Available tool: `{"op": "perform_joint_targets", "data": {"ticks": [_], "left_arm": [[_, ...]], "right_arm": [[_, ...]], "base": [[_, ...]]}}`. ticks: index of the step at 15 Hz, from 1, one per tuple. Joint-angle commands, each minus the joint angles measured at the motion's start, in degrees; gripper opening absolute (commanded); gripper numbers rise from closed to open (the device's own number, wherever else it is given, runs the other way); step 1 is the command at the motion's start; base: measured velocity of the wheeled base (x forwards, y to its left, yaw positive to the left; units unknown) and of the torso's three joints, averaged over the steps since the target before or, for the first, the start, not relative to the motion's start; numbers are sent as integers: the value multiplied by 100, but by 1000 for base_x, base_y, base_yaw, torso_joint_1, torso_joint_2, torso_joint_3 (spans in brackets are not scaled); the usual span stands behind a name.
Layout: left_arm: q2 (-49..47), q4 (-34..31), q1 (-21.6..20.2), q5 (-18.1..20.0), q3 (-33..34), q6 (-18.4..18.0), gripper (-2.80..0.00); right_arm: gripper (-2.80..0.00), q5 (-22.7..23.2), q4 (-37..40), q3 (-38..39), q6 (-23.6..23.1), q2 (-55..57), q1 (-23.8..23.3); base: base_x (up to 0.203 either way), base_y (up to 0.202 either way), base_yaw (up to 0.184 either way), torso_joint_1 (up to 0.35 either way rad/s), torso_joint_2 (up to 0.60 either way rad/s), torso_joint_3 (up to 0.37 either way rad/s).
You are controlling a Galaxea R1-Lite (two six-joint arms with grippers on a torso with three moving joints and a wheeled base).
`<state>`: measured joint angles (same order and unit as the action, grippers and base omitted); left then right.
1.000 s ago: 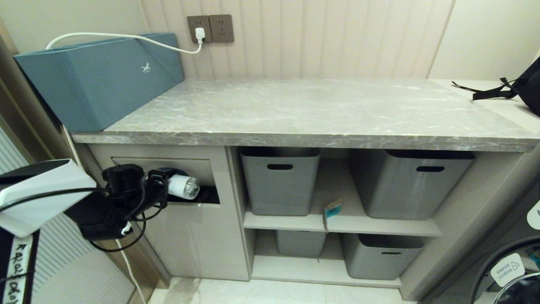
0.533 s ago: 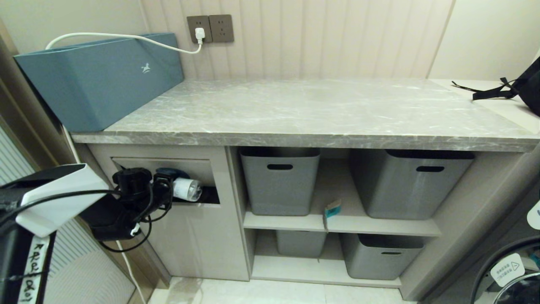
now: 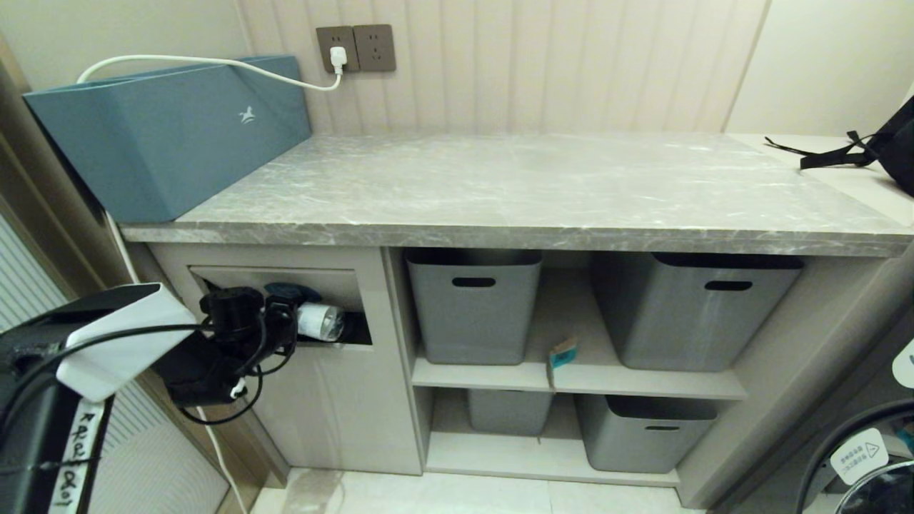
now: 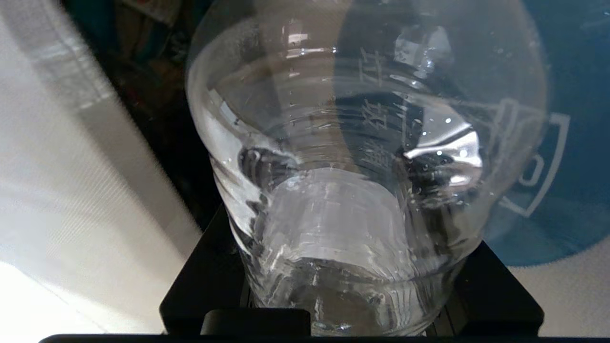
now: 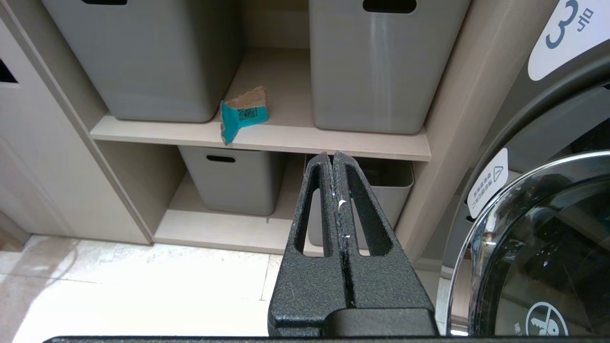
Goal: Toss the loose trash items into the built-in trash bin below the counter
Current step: Put the garbage in the trash can
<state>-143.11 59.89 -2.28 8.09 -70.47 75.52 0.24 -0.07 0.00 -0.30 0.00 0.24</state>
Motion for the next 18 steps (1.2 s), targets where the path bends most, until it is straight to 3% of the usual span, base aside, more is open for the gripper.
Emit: {"op": "perform_joint_targets", "data": {"ticks": [1,4,18], "left_arm": [[-132,-73,-1,-50,-323,43,-280],[-234,-513,-1,-97,-652,156,-280],[-410,-812,-1,-158,-1083,157,-280]], "right_arm": [[-280,2,-1,0,-5,-9,2],[-280,2,-1,0,-5,-9,2],[-280,2,-1,0,-5,-1,2]], "base": [[0,0,0,0,0,0],[0,0,0,0,0,0],[0,0,0,0,0,0]]}}
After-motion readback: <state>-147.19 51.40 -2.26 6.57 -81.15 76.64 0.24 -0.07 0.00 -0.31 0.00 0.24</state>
